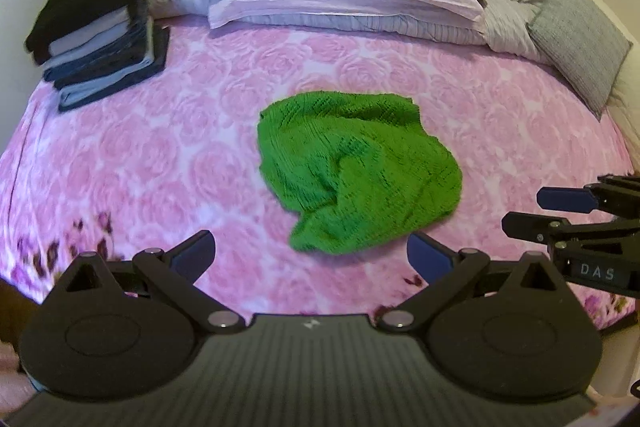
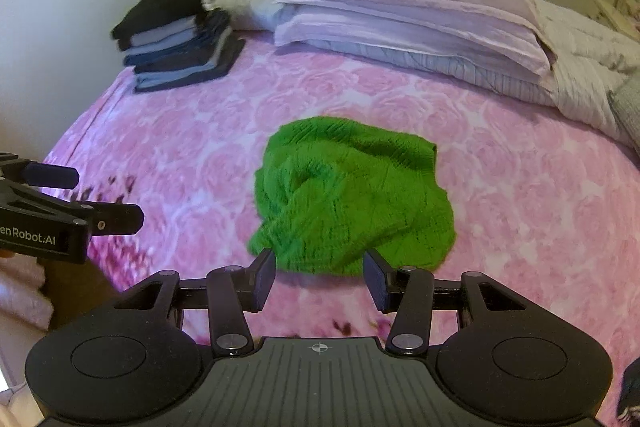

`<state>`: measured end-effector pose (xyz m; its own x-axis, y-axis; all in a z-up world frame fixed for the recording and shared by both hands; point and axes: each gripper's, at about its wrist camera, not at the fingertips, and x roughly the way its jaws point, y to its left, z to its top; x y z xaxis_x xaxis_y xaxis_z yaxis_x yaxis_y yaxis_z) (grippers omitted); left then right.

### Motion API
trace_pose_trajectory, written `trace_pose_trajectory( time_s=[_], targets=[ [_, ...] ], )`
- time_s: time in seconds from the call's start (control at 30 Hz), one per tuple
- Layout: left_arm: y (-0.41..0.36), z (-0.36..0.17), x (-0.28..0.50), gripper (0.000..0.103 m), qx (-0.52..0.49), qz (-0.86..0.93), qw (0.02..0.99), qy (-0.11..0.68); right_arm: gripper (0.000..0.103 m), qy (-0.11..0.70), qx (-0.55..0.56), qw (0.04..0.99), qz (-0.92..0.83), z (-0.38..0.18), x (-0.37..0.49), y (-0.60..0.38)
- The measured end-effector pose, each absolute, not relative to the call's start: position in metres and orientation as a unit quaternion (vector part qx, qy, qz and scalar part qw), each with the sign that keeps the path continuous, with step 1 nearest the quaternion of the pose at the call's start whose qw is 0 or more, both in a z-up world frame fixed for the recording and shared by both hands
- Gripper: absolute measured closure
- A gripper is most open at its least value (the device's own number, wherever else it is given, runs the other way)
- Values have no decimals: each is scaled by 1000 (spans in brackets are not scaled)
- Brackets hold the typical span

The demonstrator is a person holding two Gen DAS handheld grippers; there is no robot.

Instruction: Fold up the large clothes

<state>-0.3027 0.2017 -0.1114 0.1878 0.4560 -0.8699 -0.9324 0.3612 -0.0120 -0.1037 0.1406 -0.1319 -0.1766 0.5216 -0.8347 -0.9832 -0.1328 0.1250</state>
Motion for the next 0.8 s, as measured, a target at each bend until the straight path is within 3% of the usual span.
trace_pose_trajectory(
  time_s=[0.33, 0.6, 0.8],
  targets=[
    [275, -145, -346, 2, -299, 439, 717, 452, 58, 394, -317, 588, 631, -156, -144, 196],
    [323, -215, -407, 7, -339, 445, 683, 470, 58, 404, -340, 572, 627, -221, -185, 229],
    [342, -270, -440, 9, -374, 467, 654, 462, 58, 365, -363, 540, 666, -278, -225, 250]
  ],
)
